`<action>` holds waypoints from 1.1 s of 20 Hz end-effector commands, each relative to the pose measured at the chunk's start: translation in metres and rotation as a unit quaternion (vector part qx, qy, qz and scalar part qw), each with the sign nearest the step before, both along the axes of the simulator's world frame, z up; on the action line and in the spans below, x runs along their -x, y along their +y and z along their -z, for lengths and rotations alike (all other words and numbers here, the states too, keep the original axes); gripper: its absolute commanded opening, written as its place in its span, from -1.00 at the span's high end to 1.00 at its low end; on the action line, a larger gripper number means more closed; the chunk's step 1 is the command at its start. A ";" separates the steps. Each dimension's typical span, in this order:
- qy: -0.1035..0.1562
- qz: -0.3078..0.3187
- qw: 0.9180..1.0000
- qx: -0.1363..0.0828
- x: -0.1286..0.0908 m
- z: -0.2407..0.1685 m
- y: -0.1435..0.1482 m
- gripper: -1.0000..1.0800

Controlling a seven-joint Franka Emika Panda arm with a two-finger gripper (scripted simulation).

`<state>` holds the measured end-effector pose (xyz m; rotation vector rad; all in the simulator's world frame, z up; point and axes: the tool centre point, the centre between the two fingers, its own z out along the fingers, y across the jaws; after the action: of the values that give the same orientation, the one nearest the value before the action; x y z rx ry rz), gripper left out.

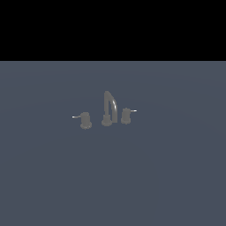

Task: Turn on the faucet by rotating a designated handle.

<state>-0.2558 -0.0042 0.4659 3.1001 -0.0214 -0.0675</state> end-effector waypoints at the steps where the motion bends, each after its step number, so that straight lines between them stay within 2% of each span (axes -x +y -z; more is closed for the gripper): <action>1: 0.000 0.000 1.000 0.000 0.000 0.000 0.000 1.00; 10: -0.009 0.006 1.000 -0.018 -0.008 -0.005 -0.002 1.00; 16: -0.009 0.009 1.000 -0.018 -0.010 -0.005 -0.002 1.00; 22: -0.010 0.030 0.999 -0.016 -0.026 -0.003 -0.004 1.00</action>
<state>-0.2350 -0.0078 0.4697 3.1336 -0.0955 -0.0400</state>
